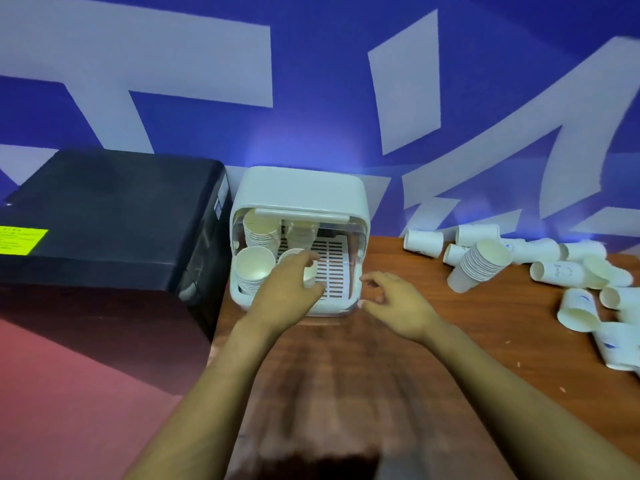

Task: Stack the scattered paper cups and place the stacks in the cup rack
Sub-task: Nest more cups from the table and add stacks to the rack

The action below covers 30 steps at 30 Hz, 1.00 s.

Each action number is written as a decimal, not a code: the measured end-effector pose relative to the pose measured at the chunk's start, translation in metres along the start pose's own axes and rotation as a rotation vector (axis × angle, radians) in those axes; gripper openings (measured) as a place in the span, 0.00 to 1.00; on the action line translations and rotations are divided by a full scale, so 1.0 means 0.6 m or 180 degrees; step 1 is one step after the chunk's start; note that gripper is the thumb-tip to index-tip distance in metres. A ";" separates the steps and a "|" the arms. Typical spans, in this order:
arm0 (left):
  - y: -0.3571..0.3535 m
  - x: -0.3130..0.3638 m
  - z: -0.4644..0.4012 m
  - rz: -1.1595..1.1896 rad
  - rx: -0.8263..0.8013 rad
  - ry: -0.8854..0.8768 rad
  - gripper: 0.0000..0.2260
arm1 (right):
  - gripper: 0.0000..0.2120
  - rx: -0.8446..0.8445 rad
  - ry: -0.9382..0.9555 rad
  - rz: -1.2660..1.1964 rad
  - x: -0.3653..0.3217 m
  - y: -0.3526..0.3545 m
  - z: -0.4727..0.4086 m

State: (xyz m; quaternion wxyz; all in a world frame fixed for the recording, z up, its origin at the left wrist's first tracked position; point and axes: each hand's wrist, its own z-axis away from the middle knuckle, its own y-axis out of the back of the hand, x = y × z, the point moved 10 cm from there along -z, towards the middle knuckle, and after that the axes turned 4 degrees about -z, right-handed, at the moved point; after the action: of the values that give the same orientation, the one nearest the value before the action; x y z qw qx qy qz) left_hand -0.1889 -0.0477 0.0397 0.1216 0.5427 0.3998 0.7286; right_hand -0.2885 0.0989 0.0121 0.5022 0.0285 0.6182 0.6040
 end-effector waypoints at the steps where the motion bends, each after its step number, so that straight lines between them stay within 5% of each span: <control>1: -0.022 0.017 0.004 -0.0011 -0.0169 -0.0081 0.20 | 0.22 0.0001 -0.0049 0.0023 0.014 0.008 0.012; 9: -0.152 0.127 0.009 -0.0148 -0.0691 -0.0401 0.17 | 0.17 0.0262 -0.0340 -0.0143 0.135 0.095 0.077; 30: -0.369 0.310 -0.189 -0.0924 -0.0318 0.0125 0.25 | 0.19 0.0507 -0.0279 -0.0195 0.470 0.371 -0.014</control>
State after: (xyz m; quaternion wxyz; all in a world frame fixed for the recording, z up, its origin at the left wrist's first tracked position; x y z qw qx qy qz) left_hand -0.4176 0.1589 0.0004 0.2446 0.4581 0.4397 0.7328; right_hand -0.5603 0.3336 0.0175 0.5432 0.0759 0.6423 0.5354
